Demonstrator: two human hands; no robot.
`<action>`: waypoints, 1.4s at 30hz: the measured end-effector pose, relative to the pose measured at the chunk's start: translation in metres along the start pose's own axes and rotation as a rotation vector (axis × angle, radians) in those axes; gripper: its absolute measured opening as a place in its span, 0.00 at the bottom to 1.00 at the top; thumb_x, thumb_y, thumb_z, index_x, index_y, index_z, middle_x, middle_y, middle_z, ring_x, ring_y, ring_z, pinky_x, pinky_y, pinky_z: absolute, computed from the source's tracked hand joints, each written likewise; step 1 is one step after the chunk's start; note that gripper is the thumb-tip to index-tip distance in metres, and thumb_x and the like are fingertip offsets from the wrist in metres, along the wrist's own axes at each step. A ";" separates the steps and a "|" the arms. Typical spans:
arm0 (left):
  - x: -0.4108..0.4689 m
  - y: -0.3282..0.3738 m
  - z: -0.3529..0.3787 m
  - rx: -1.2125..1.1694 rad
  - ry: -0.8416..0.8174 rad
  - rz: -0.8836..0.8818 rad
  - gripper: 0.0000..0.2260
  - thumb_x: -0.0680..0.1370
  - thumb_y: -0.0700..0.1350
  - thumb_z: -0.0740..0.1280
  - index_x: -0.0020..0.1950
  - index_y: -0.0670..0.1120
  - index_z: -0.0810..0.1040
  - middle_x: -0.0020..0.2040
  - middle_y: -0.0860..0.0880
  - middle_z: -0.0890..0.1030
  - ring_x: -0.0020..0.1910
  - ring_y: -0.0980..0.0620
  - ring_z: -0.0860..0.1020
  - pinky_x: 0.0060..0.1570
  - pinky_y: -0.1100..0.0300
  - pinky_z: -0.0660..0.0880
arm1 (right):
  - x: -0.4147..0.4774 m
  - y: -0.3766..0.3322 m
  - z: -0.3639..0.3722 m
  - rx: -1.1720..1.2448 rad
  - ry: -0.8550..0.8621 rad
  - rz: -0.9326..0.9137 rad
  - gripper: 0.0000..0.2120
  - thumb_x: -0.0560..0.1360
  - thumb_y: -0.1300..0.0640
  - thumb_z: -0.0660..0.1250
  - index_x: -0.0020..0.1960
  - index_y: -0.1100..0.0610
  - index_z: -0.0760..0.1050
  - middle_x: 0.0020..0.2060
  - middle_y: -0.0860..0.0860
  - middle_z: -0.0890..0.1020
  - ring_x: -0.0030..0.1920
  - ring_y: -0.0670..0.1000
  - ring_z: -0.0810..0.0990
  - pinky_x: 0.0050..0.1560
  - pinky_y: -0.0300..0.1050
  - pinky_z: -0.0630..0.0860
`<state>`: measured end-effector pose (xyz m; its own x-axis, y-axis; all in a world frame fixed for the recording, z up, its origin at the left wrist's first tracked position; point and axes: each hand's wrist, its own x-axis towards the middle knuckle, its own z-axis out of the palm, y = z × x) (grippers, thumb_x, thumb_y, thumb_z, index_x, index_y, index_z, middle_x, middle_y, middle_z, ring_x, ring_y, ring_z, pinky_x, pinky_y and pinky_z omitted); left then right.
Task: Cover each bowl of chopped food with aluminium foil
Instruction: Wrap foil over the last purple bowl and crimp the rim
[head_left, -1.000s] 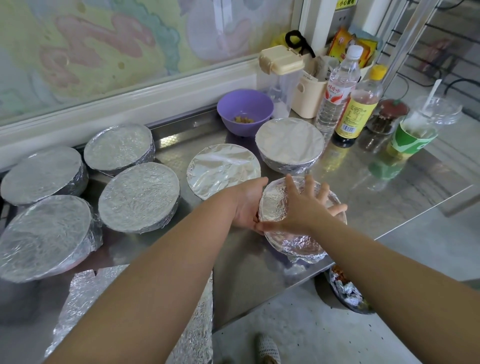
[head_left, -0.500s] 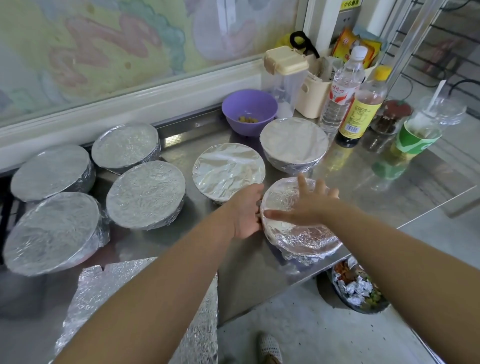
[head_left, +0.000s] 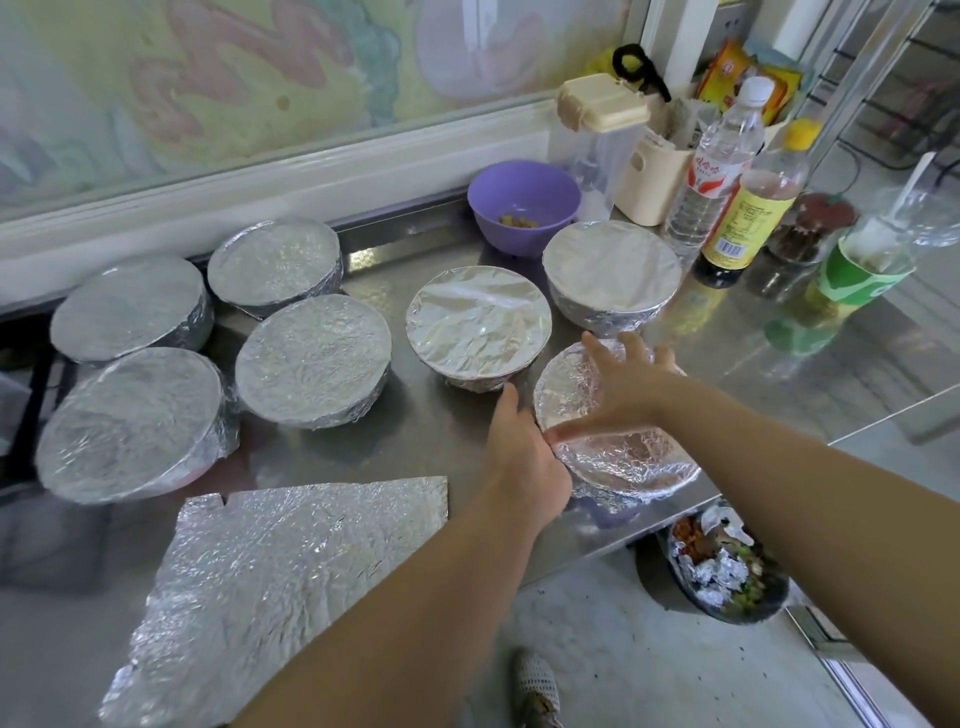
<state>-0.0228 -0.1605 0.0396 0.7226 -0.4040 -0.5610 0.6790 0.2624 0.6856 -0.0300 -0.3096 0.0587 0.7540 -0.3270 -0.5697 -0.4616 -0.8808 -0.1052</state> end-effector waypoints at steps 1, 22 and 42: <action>0.004 0.000 -0.002 -0.091 -0.033 -0.037 0.27 0.86 0.56 0.50 0.75 0.37 0.67 0.73 0.38 0.71 0.63 0.52 0.76 0.43 0.62 0.80 | 0.002 0.000 0.000 0.007 0.007 -0.002 0.79 0.35 0.09 0.55 0.78 0.37 0.31 0.82 0.54 0.38 0.80 0.67 0.36 0.73 0.78 0.50; 0.014 0.021 -0.031 0.033 -0.082 -0.155 0.17 0.84 0.48 0.56 0.66 0.42 0.78 0.63 0.42 0.82 0.60 0.46 0.80 0.58 0.54 0.77 | -0.001 -0.008 0.003 0.061 0.035 0.060 0.79 0.38 0.08 0.52 0.80 0.42 0.30 0.78 0.51 0.27 0.77 0.66 0.27 0.70 0.82 0.43; -0.020 -0.035 -0.053 -0.132 -0.053 -0.407 0.07 0.82 0.38 0.59 0.45 0.43 0.74 0.32 0.47 0.77 0.30 0.52 0.76 0.29 0.64 0.74 | -0.019 -0.021 0.006 -0.035 -0.052 -0.005 0.73 0.47 0.14 0.66 0.77 0.36 0.27 0.78 0.48 0.27 0.77 0.66 0.27 0.65 0.87 0.44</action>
<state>-0.0539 -0.1147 0.0023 0.3874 -0.5414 -0.7462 0.9204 0.1806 0.3467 -0.0378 -0.2830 0.0673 0.7306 -0.3053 -0.6107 -0.4408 -0.8940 -0.0804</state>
